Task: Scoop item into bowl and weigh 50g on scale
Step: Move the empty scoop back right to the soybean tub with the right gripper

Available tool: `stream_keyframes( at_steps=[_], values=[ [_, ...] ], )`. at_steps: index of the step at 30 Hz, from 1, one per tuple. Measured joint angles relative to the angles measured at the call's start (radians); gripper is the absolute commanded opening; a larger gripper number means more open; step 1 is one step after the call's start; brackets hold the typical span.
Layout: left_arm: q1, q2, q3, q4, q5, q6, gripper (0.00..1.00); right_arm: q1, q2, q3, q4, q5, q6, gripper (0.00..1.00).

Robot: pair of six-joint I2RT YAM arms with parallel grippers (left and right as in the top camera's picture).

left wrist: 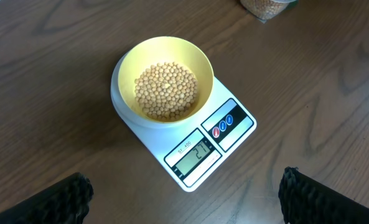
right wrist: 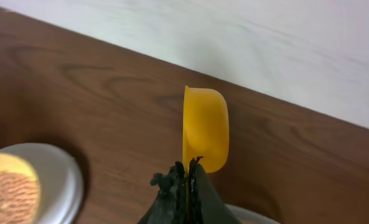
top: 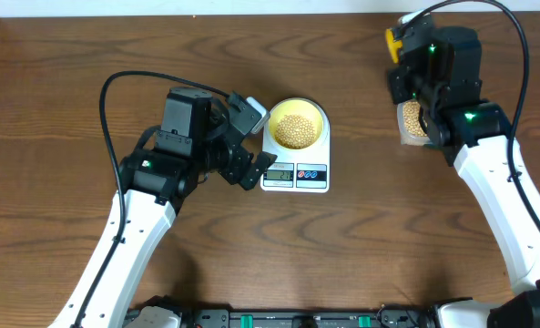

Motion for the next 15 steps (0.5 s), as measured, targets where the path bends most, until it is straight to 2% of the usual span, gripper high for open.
stream_keyframes(
  at_steps=[7,15],
  values=[
    [0.0,0.0,0.0,0.0,0.0,0.0,0.98,0.0,0.0,0.0,-0.03,0.15,0.044,0.01],
    [0.0,0.0,0.0,0.0,0.0,0.0,0.98,-0.033,0.0,0.0,-0.109,0.215,0.151,0.01]
  ],
)
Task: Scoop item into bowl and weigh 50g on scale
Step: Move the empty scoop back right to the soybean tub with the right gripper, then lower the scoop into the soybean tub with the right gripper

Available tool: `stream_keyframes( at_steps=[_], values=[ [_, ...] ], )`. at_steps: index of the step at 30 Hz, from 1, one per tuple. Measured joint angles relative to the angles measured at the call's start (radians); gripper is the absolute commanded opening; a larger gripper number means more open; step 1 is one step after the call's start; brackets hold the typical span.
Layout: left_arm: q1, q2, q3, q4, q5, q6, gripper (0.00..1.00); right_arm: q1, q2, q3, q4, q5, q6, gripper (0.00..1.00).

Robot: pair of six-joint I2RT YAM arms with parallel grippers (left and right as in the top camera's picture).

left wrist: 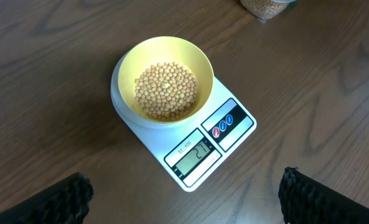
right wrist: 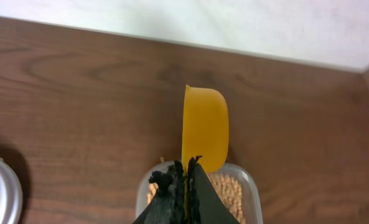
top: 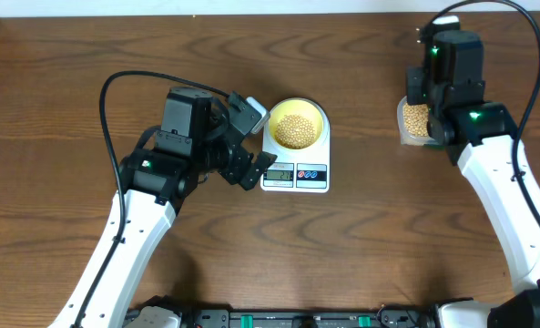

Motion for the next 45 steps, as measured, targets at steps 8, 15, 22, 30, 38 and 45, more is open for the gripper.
stream_keyframes(
  at_steps=[8,15,22,30,38,45],
  values=[
    [0.0,0.0,0.0,0.0,0.0,0.0,0.98,-0.069,0.0,0.0,-0.098,0.031,0.11,0.01],
    [0.0,0.0,0.0,0.0,0.0,0.0,0.98,-0.091,0.0,0.0,-0.169,0.041,0.145,0.01],
    [0.0,0.0,0.0,0.0,0.0,0.0,0.98,-0.092,0.0,0.0,-0.233,0.042,0.161,0.01],
    [0.0,0.0,0.0,0.0,0.0,0.0,0.98,-0.116,0.046,0.0,-0.236,0.042,0.179,0.01],
    [0.0,0.0,0.0,0.0,0.0,0.0,0.98,-0.13,0.146,0.0,-0.235,0.033,0.198,0.01],
    [0.0,0.0,0.0,0.0,0.0,0.0,0.98,-0.143,0.204,0.0,-0.216,0.01,0.201,0.01]
  ],
)
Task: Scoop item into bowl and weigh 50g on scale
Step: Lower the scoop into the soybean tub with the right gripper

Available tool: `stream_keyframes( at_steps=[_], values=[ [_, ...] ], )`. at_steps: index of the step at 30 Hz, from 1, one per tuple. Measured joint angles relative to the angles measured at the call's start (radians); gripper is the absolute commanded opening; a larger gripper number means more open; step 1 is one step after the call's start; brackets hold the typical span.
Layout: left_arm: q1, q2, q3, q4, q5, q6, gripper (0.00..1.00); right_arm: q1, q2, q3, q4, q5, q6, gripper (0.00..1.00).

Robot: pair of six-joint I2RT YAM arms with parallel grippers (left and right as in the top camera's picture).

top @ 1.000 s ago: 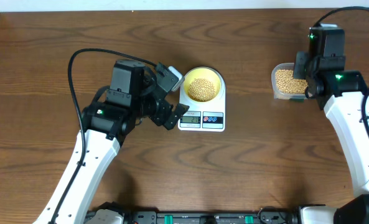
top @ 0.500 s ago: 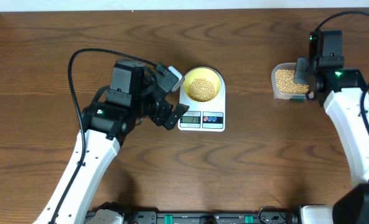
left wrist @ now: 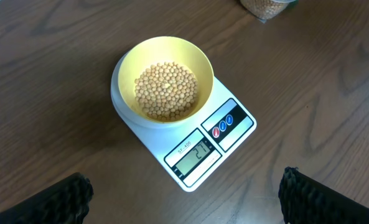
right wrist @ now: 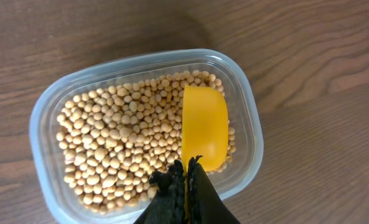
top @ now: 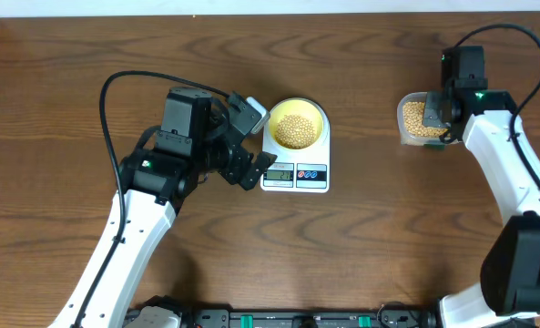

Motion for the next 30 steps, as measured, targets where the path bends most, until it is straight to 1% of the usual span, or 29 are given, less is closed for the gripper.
stream_keyframes(
  at_steps=[8,15,22,30],
  values=[
    [0.0,0.0,0.0,0.0,0.0,0.0,0.98,-0.03,0.012,0.0,0.005,-0.035,0.0,0.01],
    [0.0,0.0,0.0,0.0,0.0,0.0,0.98,-0.05,0.025,0.0,0.005,-0.146,-0.064,0.01],
    [0.0,0.0,0.0,0.0,0.0,0.0,0.98,-0.05,0.029,-0.003,0.006,-0.174,-0.106,0.01],
    [0.0,0.0,0.0,0.0,0.0,0.0,0.98,-0.055,0.029,-0.024,0.008,-0.264,-0.174,0.01]
  ],
)
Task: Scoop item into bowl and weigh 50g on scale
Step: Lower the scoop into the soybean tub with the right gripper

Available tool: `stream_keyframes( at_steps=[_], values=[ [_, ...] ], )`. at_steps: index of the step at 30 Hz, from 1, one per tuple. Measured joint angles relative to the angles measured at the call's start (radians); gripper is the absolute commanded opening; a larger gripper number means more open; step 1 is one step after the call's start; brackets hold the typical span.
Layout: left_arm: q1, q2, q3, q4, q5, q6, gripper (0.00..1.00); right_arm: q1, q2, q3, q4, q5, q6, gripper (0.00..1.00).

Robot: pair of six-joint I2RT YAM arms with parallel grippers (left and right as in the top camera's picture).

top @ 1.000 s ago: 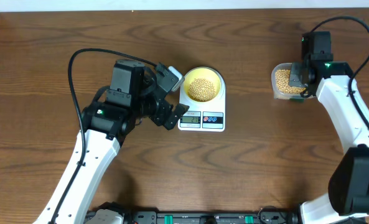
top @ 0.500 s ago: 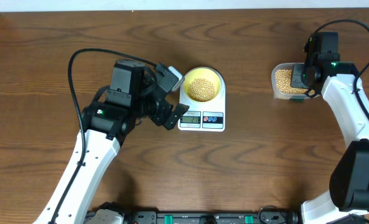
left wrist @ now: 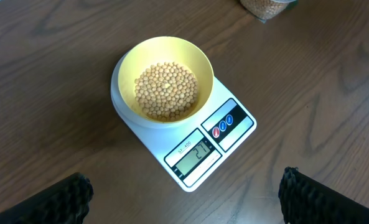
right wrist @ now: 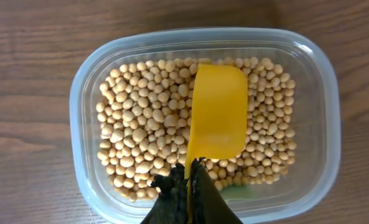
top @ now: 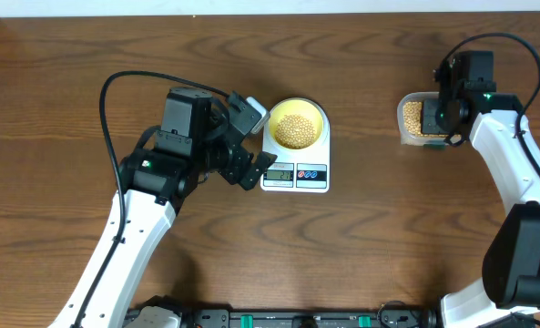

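A yellow bowl point(left wrist: 165, 78) of soybeans sits on the white scale point(left wrist: 224, 140), whose display point(left wrist: 196, 153) shows a reading near 21. My left gripper point(left wrist: 184, 199) hovers open just in front of the scale, holding nothing. My right gripper point(right wrist: 187, 177) is shut on the handle of a yellow scoop point(right wrist: 218, 118). The scoop is down among the soybeans in a clear plastic tub point(right wrist: 315, 74), which also shows in the overhead view as the tub point(top: 413, 118) at the far right, with my right gripper point(top: 450, 114) over it.
The dark wooden table point(top: 388, 246) carries only the scale and the tub. A black cable point(top: 115, 109) loops behind my left arm. The table's back edge meets a white wall point(top: 251, 7).
My right gripper has come lower over the tub and turned, so the scoop now lies deeper among the beans and the tub fills the wrist view. The left arm and scale reading are unchanged.
My right gripper first held the empty yellow scoop high near the table's back, left of the tub. It then stood above the tub's edge, later over the beans, and now the scoop rests in them. The bowl, scale and left gripper stayed put.
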Motion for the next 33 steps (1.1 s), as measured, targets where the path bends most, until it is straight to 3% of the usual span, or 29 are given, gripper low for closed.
stream_keyframes(
  at_steps=[17,33],
  values=[
    [0.0,0.0,0.0,0.0,0.0,0.0,0.98,-0.104,0.001,-0.001,0.0,-0.225,-0.069,0.01],
    [0.0,0.0,0.0,0.0,0.0,0.0,0.98,-0.105,0.003,-0.002,0.002,-0.272,-0.092,0.01]
  ],
)
